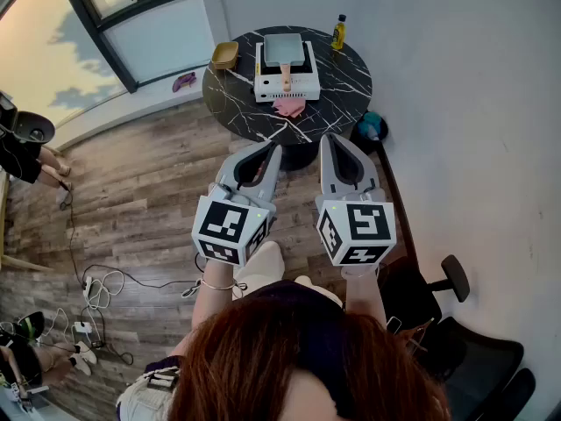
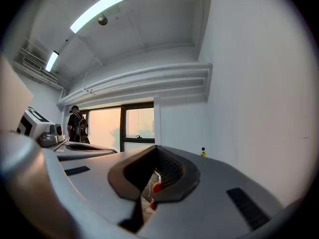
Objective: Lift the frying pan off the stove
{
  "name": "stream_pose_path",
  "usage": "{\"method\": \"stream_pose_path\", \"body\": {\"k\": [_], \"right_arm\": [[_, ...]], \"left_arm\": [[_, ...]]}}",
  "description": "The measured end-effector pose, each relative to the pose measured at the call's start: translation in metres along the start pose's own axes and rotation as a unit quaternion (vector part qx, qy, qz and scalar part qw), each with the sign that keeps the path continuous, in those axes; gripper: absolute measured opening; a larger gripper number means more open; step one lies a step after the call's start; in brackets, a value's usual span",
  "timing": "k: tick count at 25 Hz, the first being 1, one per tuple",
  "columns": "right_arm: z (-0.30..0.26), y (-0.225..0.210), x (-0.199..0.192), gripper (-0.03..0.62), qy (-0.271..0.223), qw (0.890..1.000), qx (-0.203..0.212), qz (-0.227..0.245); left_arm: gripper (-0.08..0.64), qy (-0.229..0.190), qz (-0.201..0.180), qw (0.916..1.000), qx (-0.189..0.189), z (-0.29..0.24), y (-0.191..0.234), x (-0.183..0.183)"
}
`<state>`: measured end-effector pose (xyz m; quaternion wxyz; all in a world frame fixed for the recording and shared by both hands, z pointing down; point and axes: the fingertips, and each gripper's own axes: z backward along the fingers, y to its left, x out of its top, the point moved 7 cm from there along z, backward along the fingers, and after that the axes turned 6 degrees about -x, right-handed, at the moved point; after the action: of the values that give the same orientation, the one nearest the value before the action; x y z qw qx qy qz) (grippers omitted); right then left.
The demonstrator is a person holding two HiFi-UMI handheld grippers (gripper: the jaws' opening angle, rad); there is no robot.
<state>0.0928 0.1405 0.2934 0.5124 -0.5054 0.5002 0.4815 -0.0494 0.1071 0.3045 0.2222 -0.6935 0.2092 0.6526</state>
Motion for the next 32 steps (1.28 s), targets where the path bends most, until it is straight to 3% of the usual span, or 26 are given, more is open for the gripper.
{"method": "stream_pose_path", "body": {"k": [17,32], "right_arm": [[-0.076,0.017,-0.008,0.009,0.012,1.000,0.009,-0.009],[-0.132,0.032,-0.012,0.009,0.036,0.999,-0.003,-0.021]], "left_arm": [[0.012,-0.006,0.001,1.0000,-0.005,-0.035,0.081,-0.005],[0.012,-0.004,0.005,0.9991,-0.043,-0.060,0.131,-0.007]]}}
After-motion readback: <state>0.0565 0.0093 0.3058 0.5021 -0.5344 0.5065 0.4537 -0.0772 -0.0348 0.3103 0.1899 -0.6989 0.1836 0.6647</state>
